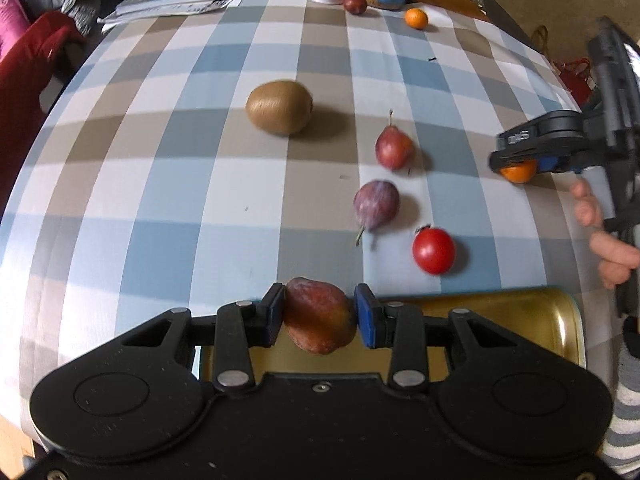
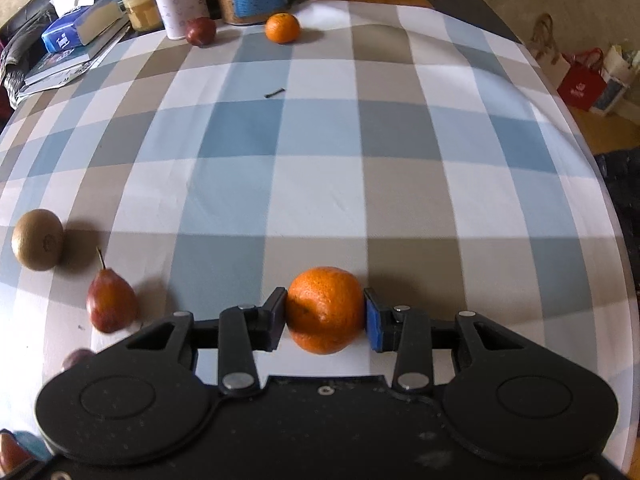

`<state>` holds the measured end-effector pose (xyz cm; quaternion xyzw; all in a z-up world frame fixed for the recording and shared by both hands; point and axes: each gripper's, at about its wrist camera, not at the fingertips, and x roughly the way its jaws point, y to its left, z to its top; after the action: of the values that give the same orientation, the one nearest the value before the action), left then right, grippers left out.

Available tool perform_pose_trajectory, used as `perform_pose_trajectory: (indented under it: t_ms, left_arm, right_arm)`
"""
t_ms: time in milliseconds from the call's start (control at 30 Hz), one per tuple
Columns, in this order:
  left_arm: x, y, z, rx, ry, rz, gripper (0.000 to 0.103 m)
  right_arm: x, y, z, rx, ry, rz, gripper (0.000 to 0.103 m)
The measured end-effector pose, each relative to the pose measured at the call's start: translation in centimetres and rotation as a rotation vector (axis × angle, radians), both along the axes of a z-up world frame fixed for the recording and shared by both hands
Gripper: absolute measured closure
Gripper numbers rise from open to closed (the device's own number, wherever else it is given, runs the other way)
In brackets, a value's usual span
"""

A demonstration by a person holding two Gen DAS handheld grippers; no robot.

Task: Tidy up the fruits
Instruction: 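Carry both fruits over the tray and open the left tool to drop the pear, then open the right tool to drop the mandarin into the tray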

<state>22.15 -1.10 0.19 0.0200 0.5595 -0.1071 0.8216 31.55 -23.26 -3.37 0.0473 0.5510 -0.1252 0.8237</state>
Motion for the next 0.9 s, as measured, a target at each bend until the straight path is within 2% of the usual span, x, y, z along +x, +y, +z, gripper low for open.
perform_pose_trajectory:
  t_ms: [267,567,733,900]
  left_arm:
    - [-1.8,1.6,0.7,-0.004,-0.033,0.023,0.061]
    - [-3.5,2.0,1.1,-0.005,-0.05,0.018,0.061]
    - [-4.2,2.0,0.7,-0.007,-0.044,0.021,0.061]
    - [-5.0,1.9,0.0,-0.013,-0.024,0.008,0.061]
  right_arm:
    - [-5.1,-0.5,3.2,0.058,-0.056,-0.041,0.063]
    - [-11.8,1.5,7.3,0.112,-0.145,0.022,0.063]
    - [-14.7,2.6,7.6,0.148,-0.136,0.06,0.063]
    - [-16.7,3.4,6.6,0.164,-0.104,0.073,0.062]
